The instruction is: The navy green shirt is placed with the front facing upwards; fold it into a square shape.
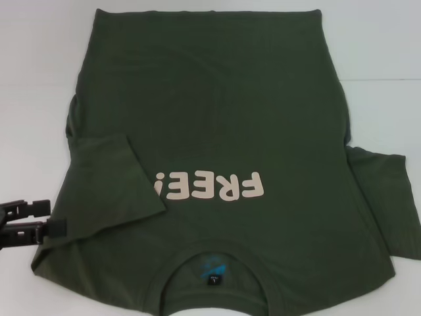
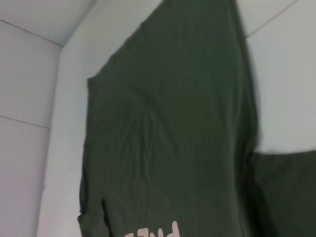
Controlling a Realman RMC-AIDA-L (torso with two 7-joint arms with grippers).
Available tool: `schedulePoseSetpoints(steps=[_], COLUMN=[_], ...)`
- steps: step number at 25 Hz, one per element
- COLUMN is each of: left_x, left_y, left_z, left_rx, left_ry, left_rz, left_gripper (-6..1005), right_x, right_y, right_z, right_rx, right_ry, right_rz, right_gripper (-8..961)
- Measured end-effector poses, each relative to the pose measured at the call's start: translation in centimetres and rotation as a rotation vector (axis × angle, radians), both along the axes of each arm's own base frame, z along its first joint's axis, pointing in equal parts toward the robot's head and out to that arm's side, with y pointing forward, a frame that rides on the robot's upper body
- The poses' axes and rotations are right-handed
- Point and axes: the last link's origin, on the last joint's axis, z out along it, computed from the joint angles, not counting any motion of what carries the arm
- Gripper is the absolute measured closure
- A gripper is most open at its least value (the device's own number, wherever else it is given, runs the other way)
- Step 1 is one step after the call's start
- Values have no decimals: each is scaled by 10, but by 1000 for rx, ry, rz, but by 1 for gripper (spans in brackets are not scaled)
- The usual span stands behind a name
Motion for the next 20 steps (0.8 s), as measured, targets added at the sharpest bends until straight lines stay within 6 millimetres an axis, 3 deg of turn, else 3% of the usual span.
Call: schedulePoseSetpoints(steps=[7, 20], left_x=[-1, -1], left_y=[4, 6], left_z=[2, 0], left_rx=[18, 21], left_ry=[11, 8], left_rz=[7, 9], left_gripper=[36, 36], right_x=[-7, 7], right_y=[9, 8], right_z=[-6, -32], right_rx=[-104, -242], right_ry=[-67, -160], right_rz=[-106, -194], right_gripper=[9, 8])
